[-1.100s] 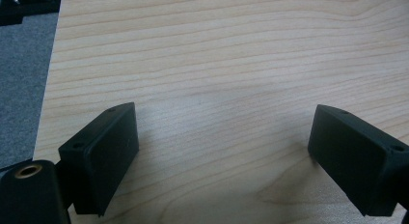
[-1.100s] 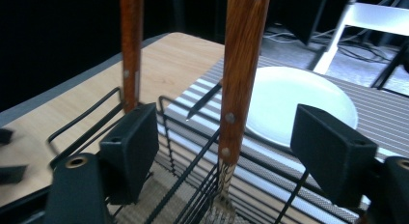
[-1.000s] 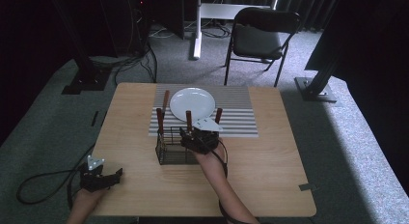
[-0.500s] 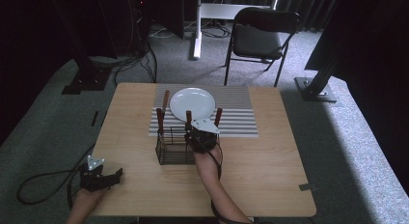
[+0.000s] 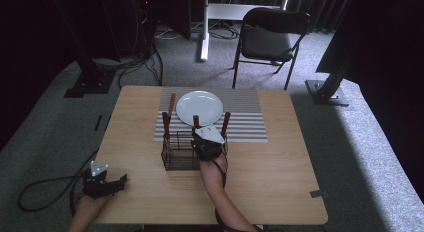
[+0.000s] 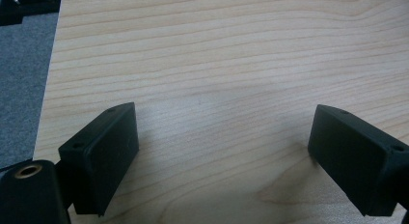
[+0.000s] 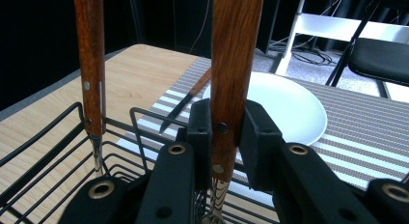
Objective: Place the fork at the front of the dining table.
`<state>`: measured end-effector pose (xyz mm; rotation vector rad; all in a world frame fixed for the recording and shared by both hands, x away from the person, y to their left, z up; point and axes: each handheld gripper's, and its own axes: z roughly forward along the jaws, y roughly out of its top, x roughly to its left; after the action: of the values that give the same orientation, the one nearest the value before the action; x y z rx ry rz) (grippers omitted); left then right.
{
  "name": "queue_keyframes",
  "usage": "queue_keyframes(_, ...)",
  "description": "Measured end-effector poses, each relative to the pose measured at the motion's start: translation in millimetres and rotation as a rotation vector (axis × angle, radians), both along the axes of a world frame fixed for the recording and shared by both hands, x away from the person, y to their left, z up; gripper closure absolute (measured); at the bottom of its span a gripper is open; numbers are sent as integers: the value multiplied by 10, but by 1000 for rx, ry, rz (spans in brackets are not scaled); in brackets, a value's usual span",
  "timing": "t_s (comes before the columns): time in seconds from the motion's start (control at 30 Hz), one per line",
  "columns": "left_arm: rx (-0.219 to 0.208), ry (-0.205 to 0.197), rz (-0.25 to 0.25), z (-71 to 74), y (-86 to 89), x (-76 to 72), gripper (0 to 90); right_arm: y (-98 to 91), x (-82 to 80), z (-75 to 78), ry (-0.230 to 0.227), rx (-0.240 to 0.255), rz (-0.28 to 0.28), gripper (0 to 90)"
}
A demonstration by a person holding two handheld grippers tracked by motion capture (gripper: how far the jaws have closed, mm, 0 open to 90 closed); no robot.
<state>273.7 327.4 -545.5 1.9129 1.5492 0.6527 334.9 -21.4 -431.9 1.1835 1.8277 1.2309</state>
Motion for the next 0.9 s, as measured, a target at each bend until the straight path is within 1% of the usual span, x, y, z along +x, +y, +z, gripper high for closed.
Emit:
queue_keyframes(0.07,0,0,0,0,0,0,104,-3,-7,5,1,1,2,759)
queue_keyframes(0.23,0,0,-1,0,0,0,104,-36,-34,21,-16,-6,-10,760)
queue_keyframes(0.4,0,0,-1,0,0,0,104,-77,-68,61,-28,2,-13,760)
queue_keyframes(0.7,0,0,0,0,0,0,104,-118,-156,241,-72,24,0,760)
queue_keyframes(0.9,0,1,-1,1,0,0,104,-142,-202,359,-91,53,11,760)
